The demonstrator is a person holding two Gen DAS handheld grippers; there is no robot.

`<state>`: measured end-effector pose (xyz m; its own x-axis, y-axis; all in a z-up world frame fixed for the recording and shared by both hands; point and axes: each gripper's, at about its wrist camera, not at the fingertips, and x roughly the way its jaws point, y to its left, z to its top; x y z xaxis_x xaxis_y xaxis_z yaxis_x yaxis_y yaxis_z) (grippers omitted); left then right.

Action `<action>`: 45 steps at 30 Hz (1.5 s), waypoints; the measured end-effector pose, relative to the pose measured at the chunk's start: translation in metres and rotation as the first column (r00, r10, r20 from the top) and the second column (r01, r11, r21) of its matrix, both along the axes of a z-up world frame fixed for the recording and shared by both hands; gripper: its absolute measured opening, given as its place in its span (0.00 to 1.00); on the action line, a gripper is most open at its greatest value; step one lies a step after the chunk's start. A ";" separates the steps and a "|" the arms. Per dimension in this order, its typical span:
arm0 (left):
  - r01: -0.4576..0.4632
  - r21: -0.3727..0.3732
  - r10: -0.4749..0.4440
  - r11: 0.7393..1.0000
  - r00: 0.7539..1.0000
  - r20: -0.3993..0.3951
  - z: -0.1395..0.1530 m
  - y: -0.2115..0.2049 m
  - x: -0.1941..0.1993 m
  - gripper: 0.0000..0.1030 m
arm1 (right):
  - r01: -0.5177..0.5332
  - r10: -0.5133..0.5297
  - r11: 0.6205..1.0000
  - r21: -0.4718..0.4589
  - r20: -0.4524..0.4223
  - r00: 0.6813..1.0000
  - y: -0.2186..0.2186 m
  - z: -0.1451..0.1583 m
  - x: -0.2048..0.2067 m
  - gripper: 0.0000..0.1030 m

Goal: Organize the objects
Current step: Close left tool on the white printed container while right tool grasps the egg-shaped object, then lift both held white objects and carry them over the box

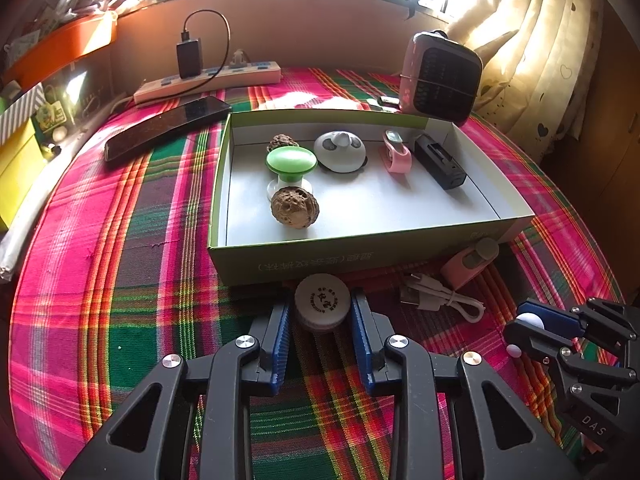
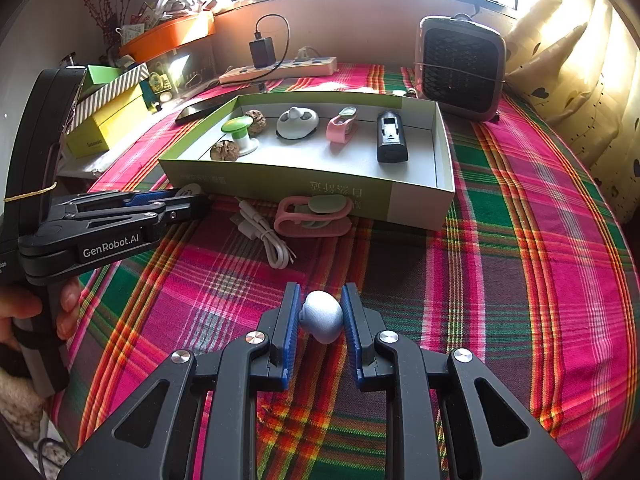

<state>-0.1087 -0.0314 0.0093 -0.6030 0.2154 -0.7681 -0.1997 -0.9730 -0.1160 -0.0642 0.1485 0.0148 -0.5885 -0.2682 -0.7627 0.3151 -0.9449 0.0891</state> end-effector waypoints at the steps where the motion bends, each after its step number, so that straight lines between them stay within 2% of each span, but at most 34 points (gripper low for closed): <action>1: 0.000 0.000 0.000 1.000 1.000 0.000 0.000 0.000 0.000 0.25 | 0.000 0.000 1.000 0.000 0.000 1.000 0.000 0.000 0.000 0.21; 19: 0.003 0.000 -0.003 1.000 1.000 -0.002 0.001 0.000 0.002 0.25 | 0.016 -0.016 1.000 -0.009 -0.011 1.000 0.005 0.004 -0.005 0.21; 45: 0.026 0.012 -0.025 1.000 0.998 -0.064 0.035 0.005 0.010 0.25 | -0.009 0.006 0.999 -0.038 -0.094 0.996 0.005 0.038 -0.029 0.21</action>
